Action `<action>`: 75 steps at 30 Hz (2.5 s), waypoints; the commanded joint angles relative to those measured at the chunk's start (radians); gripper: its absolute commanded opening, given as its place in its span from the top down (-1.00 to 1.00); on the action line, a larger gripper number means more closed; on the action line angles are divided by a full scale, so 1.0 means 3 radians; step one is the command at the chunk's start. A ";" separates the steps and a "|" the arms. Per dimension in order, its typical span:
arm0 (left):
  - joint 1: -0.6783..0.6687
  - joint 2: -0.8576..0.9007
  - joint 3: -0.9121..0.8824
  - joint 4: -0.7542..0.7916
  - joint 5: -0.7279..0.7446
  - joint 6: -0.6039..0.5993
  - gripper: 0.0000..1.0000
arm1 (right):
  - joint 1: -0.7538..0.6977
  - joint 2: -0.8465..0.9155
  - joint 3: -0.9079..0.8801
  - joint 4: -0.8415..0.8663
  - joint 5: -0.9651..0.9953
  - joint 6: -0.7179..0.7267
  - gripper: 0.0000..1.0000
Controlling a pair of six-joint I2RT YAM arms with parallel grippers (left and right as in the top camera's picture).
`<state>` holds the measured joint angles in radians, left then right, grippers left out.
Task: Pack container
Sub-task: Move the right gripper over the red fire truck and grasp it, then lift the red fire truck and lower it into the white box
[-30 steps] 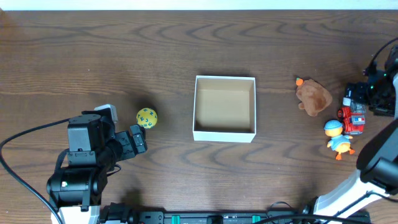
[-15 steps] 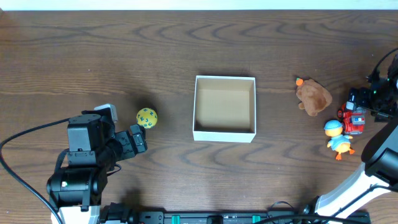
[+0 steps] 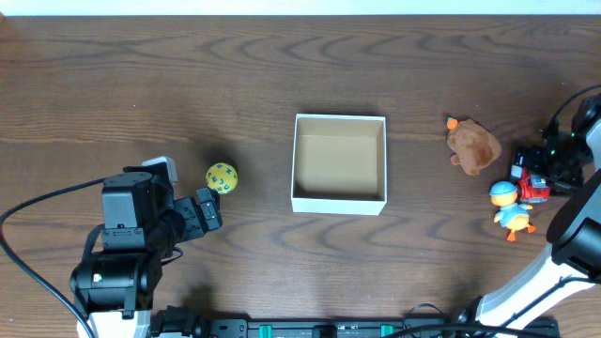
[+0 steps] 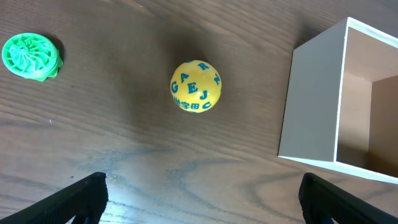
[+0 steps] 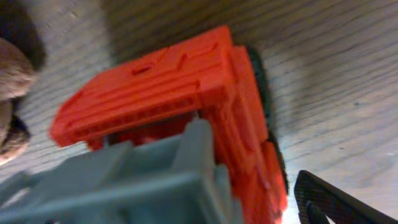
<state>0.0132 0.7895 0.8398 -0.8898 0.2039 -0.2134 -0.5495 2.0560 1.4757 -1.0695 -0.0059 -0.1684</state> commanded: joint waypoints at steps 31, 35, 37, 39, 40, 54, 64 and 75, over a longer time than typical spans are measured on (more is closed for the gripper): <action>0.0005 0.0000 0.0057 0.0004 0.0018 -0.0020 -0.96 | 0.0066 0.0019 -0.0027 0.0078 -0.0034 0.0050 -0.12; 0.0005 0.0000 0.0057 0.0004 0.0018 -0.0020 -0.96 | 0.0066 0.0019 -0.0027 0.0086 -0.0034 0.0060 -0.07; 0.0005 0.0000 0.0057 0.0004 0.0018 -0.0019 -0.96 | 0.0066 0.0019 -0.0027 0.0088 -0.0036 0.0061 -0.07; 0.0005 0.0000 0.0057 0.0004 0.0018 -0.0020 -0.96 | 0.0066 0.0019 -0.0027 0.0088 -0.0037 0.0061 -0.07; 0.0005 0.0000 0.0057 0.0004 0.0017 -0.0020 -0.96 | 0.0066 0.0017 -0.0027 0.0088 -0.0037 0.0061 -0.07; 0.0005 0.0000 0.0057 0.0018 0.0017 -0.0019 -0.96 | 0.0069 -0.0025 0.0097 -0.0017 -0.0097 0.0264 0.55; 0.0005 0.0000 0.0057 0.0018 0.0018 -0.0020 -0.96 | 0.0070 -0.0412 0.0252 -0.0151 -0.0097 0.0376 0.63; 0.0005 0.0000 0.0057 0.0017 0.0018 -0.0020 -0.96 | 0.0501 -0.1553 0.0252 -0.0231 -0.0373 0.0551 0.97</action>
<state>0.0132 0.7895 0.8398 -0.8864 0.2039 -0.2138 -0.4709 1.6978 1.5257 -1.1275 -0.0612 -0.0448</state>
